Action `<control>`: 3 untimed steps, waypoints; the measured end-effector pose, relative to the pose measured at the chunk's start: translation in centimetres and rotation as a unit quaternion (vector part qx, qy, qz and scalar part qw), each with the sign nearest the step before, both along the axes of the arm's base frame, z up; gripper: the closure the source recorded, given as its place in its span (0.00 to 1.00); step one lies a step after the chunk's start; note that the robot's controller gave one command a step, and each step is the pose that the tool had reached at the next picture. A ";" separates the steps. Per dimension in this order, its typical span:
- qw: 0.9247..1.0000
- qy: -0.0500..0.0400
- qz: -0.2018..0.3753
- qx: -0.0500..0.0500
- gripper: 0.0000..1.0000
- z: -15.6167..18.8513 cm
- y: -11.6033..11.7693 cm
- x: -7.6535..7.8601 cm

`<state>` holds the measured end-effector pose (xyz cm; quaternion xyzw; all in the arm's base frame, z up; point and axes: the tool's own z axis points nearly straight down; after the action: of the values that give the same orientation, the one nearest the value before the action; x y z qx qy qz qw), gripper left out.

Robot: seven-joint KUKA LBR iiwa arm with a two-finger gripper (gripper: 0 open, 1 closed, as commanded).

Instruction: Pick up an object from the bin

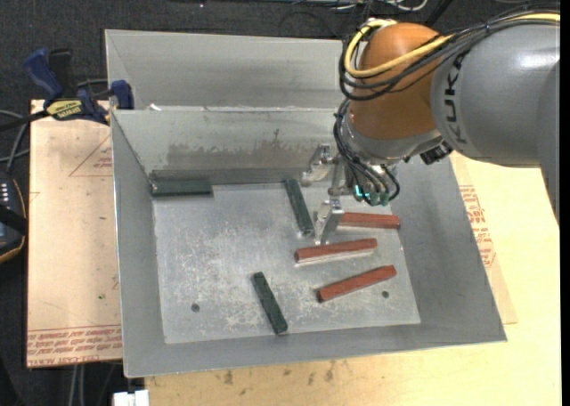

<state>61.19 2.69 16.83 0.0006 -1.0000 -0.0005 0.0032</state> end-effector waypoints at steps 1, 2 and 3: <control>1.000 -0.004 0.000 0.000 0.00 0.4 0.0 0.2; 0.999 -0.006 0.037 0.000 0.00 -6.0 -4.7 0.3; 1.000 -0.001 -0.018 0.000 0.00 -6.5 -7.3 0.9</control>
Offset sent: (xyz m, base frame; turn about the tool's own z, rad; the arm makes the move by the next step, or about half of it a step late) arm 0.0009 -0.0760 -0.0983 -0.1139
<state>62.13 -4.66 10.30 -0.0178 -0.9998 -0.0008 0.0018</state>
